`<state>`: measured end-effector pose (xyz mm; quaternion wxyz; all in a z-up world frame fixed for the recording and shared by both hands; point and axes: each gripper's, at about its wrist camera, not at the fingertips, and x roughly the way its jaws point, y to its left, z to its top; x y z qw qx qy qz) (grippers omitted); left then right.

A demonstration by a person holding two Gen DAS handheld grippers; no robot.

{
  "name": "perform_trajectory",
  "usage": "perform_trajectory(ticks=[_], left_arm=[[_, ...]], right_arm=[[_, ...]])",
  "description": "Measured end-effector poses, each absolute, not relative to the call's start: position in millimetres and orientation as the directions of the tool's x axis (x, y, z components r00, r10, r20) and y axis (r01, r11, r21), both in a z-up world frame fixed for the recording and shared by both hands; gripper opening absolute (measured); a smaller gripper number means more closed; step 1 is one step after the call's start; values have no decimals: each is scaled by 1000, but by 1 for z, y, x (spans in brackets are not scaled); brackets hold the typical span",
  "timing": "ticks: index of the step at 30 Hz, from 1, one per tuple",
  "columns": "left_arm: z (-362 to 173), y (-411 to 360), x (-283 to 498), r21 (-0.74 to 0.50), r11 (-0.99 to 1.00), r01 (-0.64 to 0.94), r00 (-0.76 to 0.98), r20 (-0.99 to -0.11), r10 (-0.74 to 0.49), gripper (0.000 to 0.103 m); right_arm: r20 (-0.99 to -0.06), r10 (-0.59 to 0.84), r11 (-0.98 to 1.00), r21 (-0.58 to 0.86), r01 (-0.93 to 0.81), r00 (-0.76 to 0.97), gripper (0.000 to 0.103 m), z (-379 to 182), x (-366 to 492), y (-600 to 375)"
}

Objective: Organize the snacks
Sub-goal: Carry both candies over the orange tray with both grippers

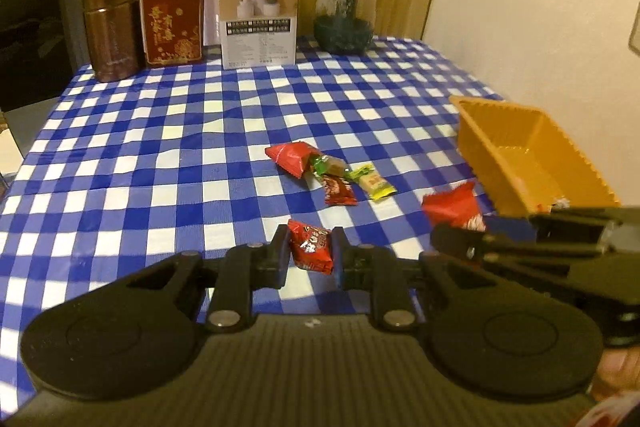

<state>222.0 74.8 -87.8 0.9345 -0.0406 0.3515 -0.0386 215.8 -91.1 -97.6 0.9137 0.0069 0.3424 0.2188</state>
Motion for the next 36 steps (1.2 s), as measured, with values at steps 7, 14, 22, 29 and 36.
perform_trajectory(ticks=[7, 14, 22, 29, 36], left_arm=[[-67, 64, 174, -126, 992, 8, 772, -630, -86, 19], [-58, 53, 134, -150, 989, -7, 769, -632, -90, 19], [-43, 38, 97, -150, 989, -6, 776, -624, -90, 19], [-31, 23, 77, -157, 988, 10, 787, -608, -105, 19], [-25, 6, 72, -157, 987, 40, 788, -602, -128, 19]], right_arm=[[-624, 404, 909, 190, -372, 669, 27, -83, 168, -105], [-619, 386, 919, 192, -344, 684, 27, -69, 132, -123], [-597, 385, 921, 198, -336, 704, 27, -51, 96, -138], [-581, 373, 927, 195, -322, 723, 27, -38, 77, -152], [-580, 352, 935, 192, -297, 734, 27, -33, 70, -171]])
